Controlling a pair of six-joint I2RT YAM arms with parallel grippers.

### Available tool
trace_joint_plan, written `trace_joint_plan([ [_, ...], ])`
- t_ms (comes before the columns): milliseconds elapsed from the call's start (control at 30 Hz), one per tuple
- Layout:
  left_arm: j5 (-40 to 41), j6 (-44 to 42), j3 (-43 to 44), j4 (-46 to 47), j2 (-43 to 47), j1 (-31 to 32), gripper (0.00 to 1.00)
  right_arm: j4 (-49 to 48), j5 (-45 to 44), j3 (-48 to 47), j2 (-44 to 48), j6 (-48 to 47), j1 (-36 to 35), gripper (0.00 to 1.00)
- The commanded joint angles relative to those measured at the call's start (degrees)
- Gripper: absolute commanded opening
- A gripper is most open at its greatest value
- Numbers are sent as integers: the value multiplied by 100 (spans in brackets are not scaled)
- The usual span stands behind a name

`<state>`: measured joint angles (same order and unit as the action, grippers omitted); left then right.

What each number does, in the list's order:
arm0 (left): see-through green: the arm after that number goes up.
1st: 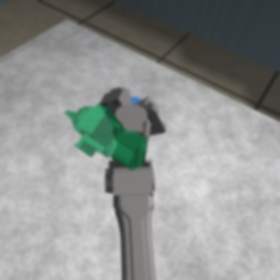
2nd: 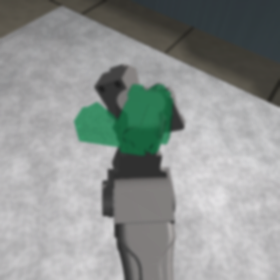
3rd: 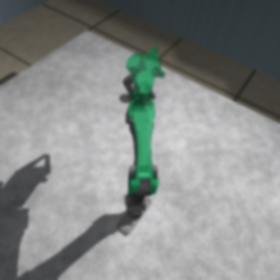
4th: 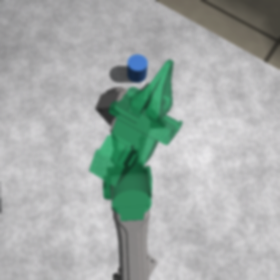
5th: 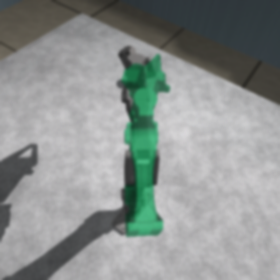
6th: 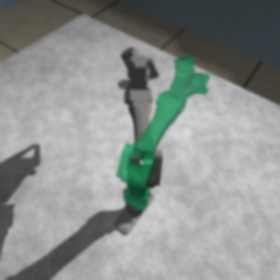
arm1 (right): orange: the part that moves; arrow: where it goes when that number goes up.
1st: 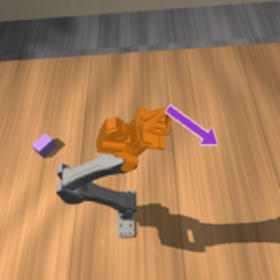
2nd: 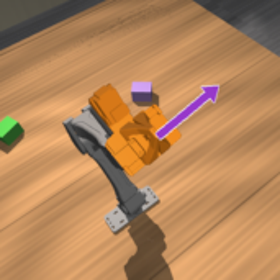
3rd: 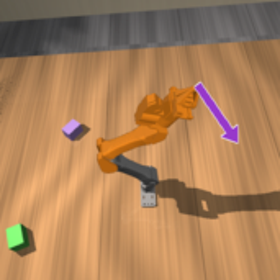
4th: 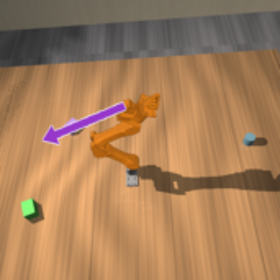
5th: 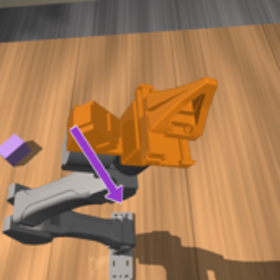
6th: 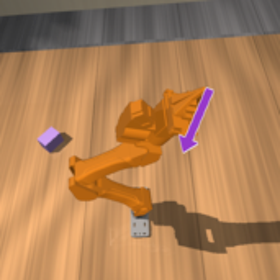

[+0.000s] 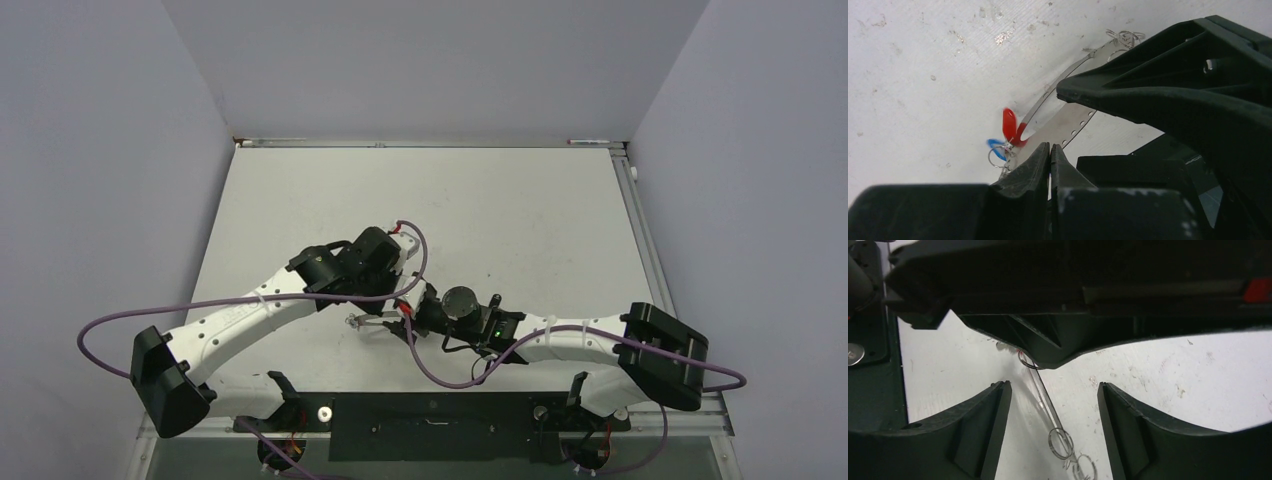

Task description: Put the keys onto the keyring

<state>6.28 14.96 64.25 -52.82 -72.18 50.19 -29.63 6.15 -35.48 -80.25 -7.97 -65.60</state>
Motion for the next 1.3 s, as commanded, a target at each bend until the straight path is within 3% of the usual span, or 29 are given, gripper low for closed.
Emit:
trace_joint_plan([
  [0,-256,-64,414,-321,-40,-7,0,-491,588,-84,59,-73,30,65],
  [300,-433,18,662,-630,-119,-77,0,-1706,1028,116,-489,-134,32,61],
  [533,-624,67,760,-763,-92,-139,0,-2527,1032,354,-770,-170,30,42],
  [633,-628,77,780,-780,-88,-156,0,-2768,1105,387,-852,-134,30,39],
  [800,-628,103,784,-774,-94,-162,0,-3005,1093,363,-1000,-87,13,38],
  [1267,-765,121,774,-756,-89,-210,0,-3220,1274,379,-1081,1,-5,15],
])
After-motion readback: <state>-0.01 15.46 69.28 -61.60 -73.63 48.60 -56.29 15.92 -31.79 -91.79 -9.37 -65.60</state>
